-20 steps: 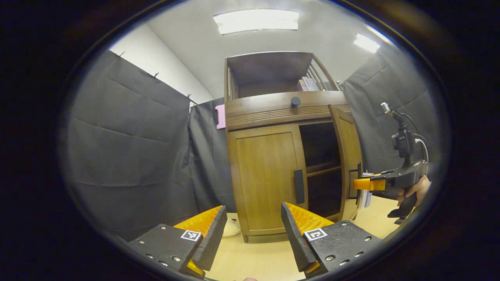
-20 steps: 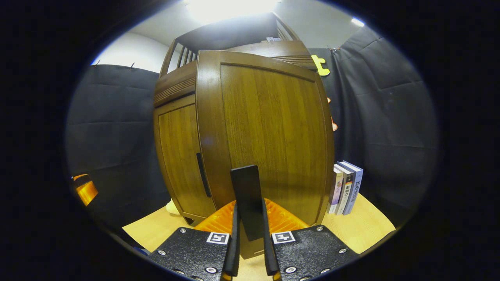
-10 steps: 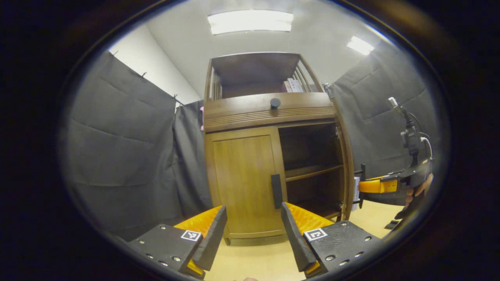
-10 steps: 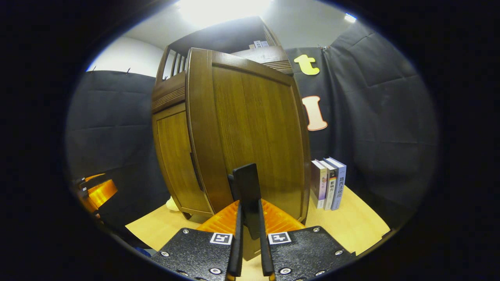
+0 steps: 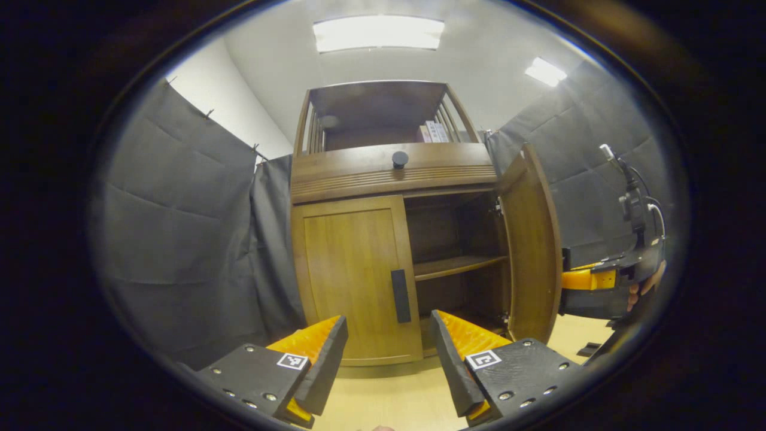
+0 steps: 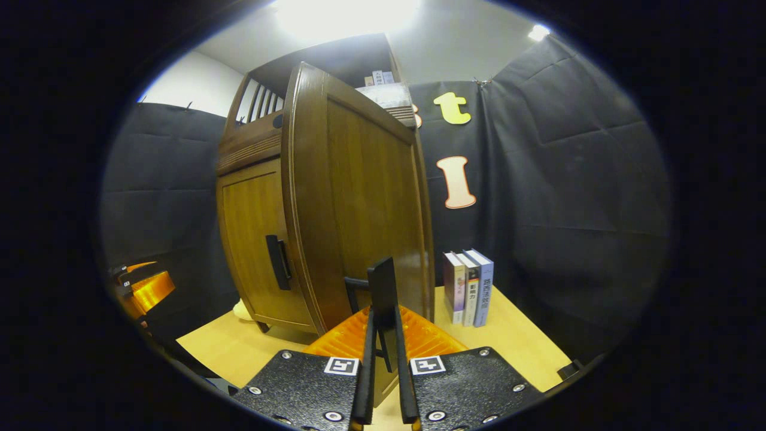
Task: Open the right door of the double-door shoe cabinet with the right hand, and open the left door with the left hand.
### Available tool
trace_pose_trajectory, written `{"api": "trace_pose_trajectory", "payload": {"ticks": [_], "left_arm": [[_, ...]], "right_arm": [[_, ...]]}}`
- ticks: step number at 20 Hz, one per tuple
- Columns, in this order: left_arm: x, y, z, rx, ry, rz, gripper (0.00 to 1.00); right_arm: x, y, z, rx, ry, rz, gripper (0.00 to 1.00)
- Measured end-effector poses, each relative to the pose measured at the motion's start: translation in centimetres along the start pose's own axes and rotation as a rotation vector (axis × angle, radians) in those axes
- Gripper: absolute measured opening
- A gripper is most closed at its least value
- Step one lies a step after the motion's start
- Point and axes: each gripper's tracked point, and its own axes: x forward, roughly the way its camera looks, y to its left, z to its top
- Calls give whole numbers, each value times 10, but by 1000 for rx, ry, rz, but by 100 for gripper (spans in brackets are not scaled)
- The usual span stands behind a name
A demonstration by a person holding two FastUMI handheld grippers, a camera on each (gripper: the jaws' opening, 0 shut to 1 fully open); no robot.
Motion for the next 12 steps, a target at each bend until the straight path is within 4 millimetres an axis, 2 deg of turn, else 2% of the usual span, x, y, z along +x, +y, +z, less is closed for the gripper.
{"api": "trace_pose_trajectory", "payload": {"ticks": [3, 6, 8, 9, 10, 12], "left_arm": [[3, 14, -3, 0, 0, -8, 80], [14, 21, -5, 2, 4, -23, 80], [27, 21, -6, 8, 4, -33, 80], [39, 17, -8, 8, 3, -42, 80], [52, 14, -8, 5, 3, -51, 80], [76, 22, -15, -18, 6, -71, 80]], "right_arm": [[1, -1, -1, 10, -7, -47, 17], [-3, -6, 3, 14, -21, -108, 16], [-2, -7, 5, 16, -33, -153, 11], [-4, -10, 7, 15, -39, -176, 3], [-5, -13, 8, 13, -44, -198, 12], [-11, -21, 15, 11, -58, -257, 17]]}}
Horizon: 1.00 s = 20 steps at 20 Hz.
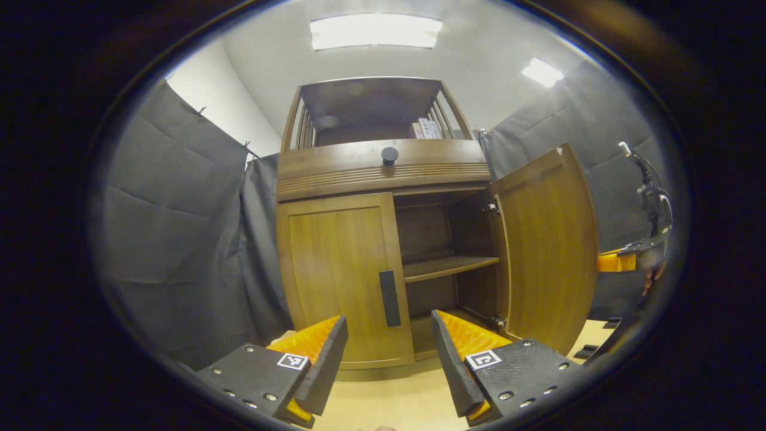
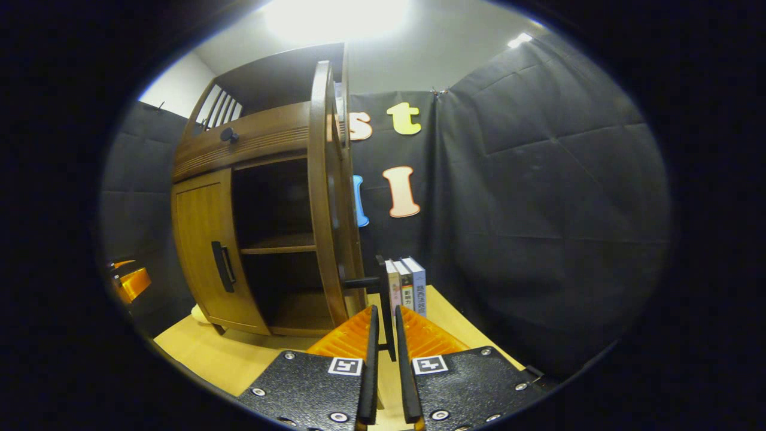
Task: Open the right door of the double-door shoe cabinet with the right hand, and open the left door with the left hand.
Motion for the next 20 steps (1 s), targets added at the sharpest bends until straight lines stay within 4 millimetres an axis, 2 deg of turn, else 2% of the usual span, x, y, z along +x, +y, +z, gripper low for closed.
{"api": "trace_pose_trajectory", "payload": {"ticks": [2, 3, 5, 8, 10, 11, 12, 13, 14, 15, 20], "left_arm": [[31, 12, -8, -34, 9, -11, 80], [55, 2, -12, -49, 14, -14, 80], [89, -4, -6, -75, 17, -20, 80], [121, 1, -5, -74, -1, -17, 85], [142, 7, -5, -62, -4, -5, 84], [152, 9, -9, -66, 0, -1, 80], [163, 11, -12, -71, 5, 3, 80], [174, 14, -15, -73, 11, 6, 84], [181, 15, -18, -71, 18, 7, 84], [191, 17, -21, -67, 21, 11, 85], [231, 17, -43, -59, 62, 14, 84]], "right_arm": [[-6, -7, 7, 23, -17, -41, 21], [-10, -9, 10, 42, -24, -43, 27], [-25, -28, 13, 46, -45, -75, 54], [-48, -33, 17, 37, -77, -111, 94], [-58, -37, 19, 23, -85, -128, 94], [-62, -39, 21, 17, -91, -138, 94], [-68, -39, 22, 11, -95, -145, 94], [-72, -39, 21, 5, -97, -154, 94], [-73, -40, 18, 0, -94, -161, 98], [-76, -41, 16, -3, -92, -167, 94], [-88, -49, 3, 11, -66, -195, 94]]}}
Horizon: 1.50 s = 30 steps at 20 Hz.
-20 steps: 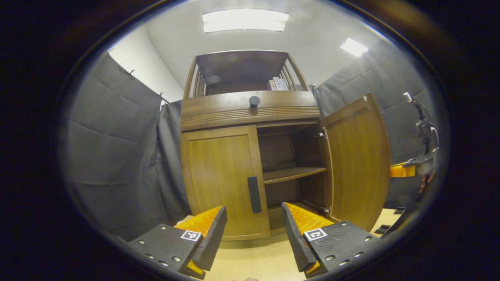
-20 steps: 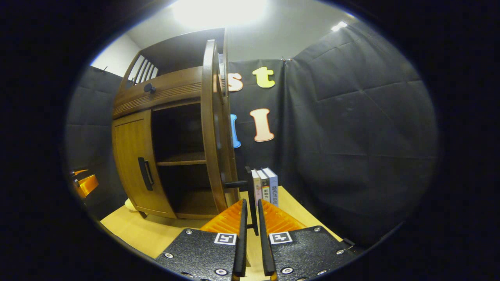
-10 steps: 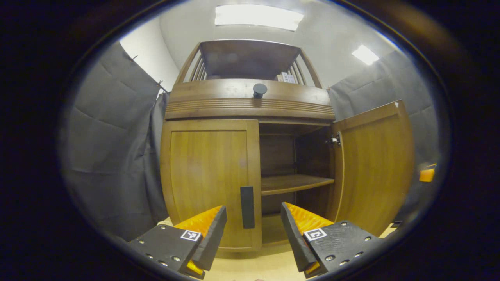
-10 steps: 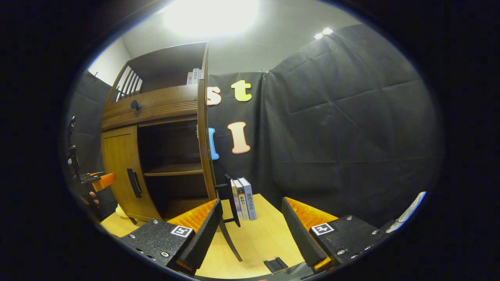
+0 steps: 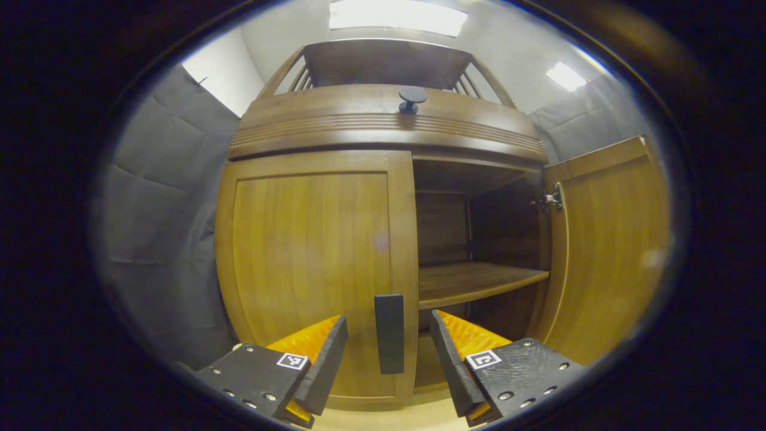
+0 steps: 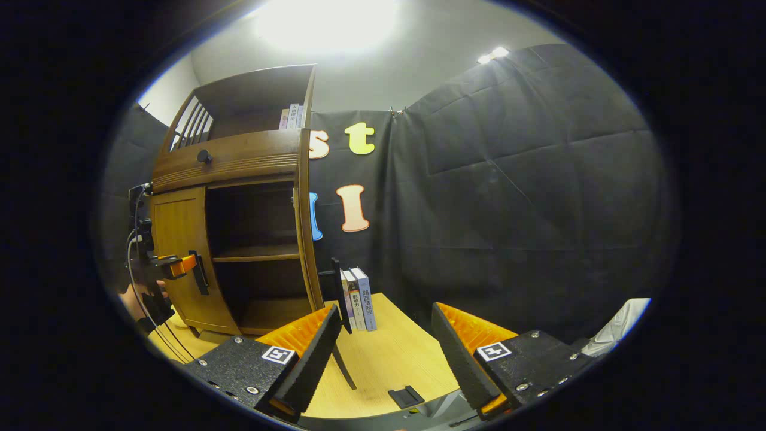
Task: Open the right door of the double-door shoe cabinet with the right hand, and open the left door with the left hand.
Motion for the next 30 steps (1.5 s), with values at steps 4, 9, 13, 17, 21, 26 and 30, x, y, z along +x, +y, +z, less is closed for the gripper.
{"api": "trace_pose_trajectory", "payload": {"ticks": [4, 9, 13, 17, 21, 26, 30], "left_arm": [[26, 2, -18, -10, 47, 1, 84], [59, 17, -30, -34, 107, 31, 75], [62, 14, -26, -51, 99, 2, 54], [56, 12, -27, -28, 116, 30, 31], [45, 10, -25, -48, 127, 3, 23], [12, 16, -23, -50, 118, -14, 26], [-14, 25, -17, -55, 121, -18, 26]], "right_arm": [[-3, 1, -6, 7, 18, -6, 94], [-6, 5, -10, -5, 36, 18, 94], [-8, 9, -12, -7, 52, 44, 94], [-11, 17, -17, 2, 71, 77, 94], [-12, 27, -19, -3, 64, 103, 91], [-9, 37, -21, 17, 70, 134, 94], [-5, 53, -20, 5, 71, 179, 95]]}}
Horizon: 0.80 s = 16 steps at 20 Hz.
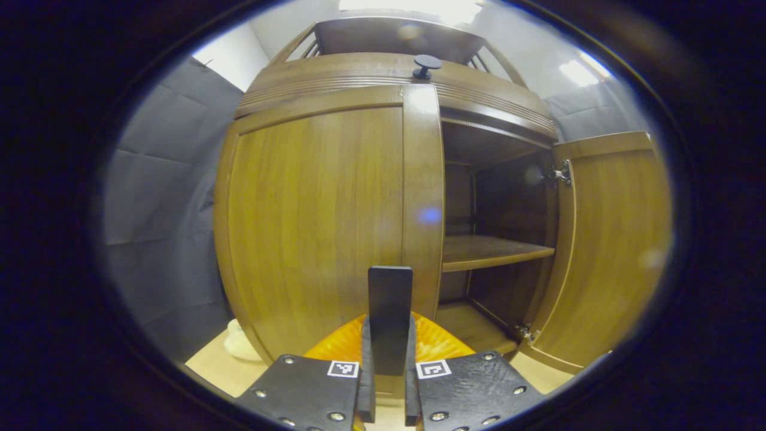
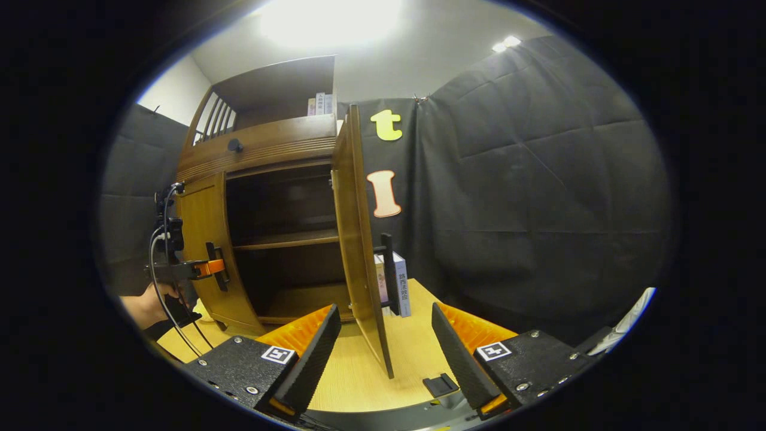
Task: Open the right door of the double-door shoe cabinet with the right hand, and open the left door with the left hand.
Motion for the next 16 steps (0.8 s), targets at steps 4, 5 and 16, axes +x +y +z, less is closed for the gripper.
{"api": "trace_pose_trajectory", "payload": {"ticks": [4, 5, 16], "left_arm": [[-23, 9, -1, -5, 1, -3, 25], [-30, 11, -1, -7, 0, -1, 25], [-104, 51, -4, -37, 10, 35, 25]], "right_arm": [[6, 16, 2, -3, -4, 42, 95], [8, 20, 2, -6, -8, 51, 95], [21, 63, 0, -15, -12, 172, 94]]}}
